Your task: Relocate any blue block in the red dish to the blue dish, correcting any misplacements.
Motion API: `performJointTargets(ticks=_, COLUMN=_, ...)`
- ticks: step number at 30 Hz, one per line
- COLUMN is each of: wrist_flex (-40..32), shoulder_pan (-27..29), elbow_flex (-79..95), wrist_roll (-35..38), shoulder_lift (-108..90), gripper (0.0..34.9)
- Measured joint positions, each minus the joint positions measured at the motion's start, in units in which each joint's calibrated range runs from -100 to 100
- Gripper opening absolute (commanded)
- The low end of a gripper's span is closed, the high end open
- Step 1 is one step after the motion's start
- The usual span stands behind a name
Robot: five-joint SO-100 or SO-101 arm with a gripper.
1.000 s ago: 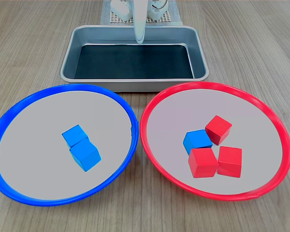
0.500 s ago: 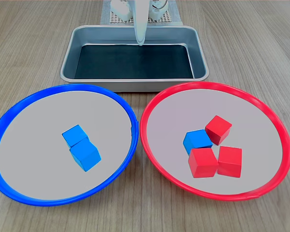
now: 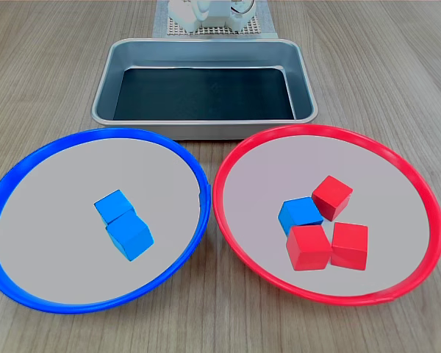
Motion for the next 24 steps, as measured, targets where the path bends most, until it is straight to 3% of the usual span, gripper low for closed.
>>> performJointTargets(ticks=7, wrist_flex=0.41, shoulder_pan=0.0, elbow_flex=-19.24, wrist_roll=9.96, shoulder_lift=21.06, gripper=0.0)
performJointTargets(ticks=14, wrist_flex=-7.26, shoulder_pan=0.0, elbow_flex=-30.94, wrist_roll=20.95, shoulder_lift=36.32, gripper=1.3)
performJointTargets(ticks=24, wrist_flex=-7.83, shoulder_pan=-2.04, elbow_flex=-48.28, wrist_roll=25.25, shoulder_lift=55.84, gripper=5.9)
